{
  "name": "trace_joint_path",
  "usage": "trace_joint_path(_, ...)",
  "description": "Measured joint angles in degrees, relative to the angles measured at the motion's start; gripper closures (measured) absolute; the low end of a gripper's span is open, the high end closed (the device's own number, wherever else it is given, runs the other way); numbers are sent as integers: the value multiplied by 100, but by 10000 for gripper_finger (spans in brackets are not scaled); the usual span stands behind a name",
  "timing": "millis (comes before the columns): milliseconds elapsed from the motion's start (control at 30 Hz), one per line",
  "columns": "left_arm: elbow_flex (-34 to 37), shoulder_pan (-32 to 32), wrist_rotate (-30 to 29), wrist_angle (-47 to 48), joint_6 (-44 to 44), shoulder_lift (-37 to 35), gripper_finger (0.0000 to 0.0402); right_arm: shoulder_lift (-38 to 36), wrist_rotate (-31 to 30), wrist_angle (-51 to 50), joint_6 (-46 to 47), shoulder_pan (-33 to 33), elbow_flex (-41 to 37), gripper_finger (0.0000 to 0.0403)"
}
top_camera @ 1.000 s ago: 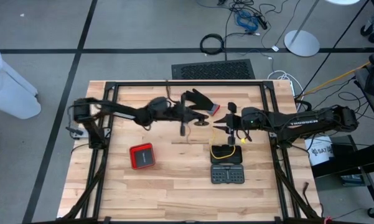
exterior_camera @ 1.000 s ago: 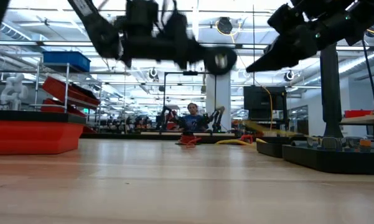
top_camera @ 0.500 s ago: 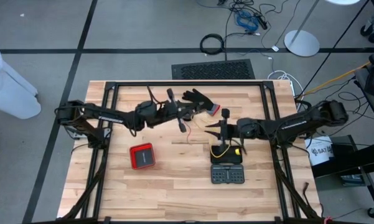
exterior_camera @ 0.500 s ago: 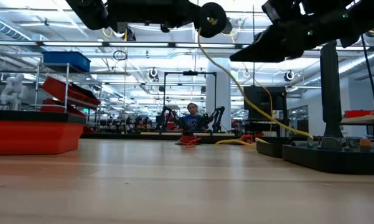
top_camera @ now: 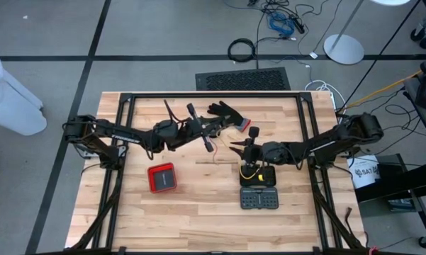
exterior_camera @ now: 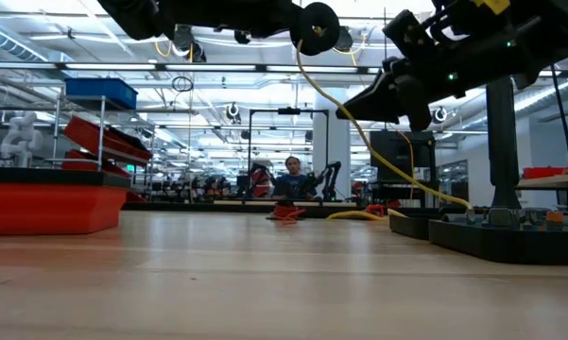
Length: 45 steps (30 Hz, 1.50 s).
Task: Coil cords
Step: Coil the yellow wire onto the spool
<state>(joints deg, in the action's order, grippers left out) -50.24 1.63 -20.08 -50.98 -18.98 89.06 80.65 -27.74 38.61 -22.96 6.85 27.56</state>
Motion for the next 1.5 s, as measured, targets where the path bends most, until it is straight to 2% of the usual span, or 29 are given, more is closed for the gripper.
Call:
trace_joint_path(400, -2, -1, -183, 238, -283, 0, 401, -131, -259, -118, 205, 7, 33, 330)
trace_joint_path(533, -2, -4, -269, 230, -393, 0, 401, -316, -132, -196, 439, 75, 34, 330)
trace_joint_path(633, -2, -4, -267, 92, -396, 0, 401, -334, 264, -346, 675, 80, 34, 330)
trace_joint_path(767, -2, -22, -183, -52, -389, -2, 401, -291, 238, -626, 841, 72, 34, 330)
trace_joint_path(1500, -7, -70, 173, -272, 82, -2, 401, -293, 257, -746, 1026, -55, 32, 334)
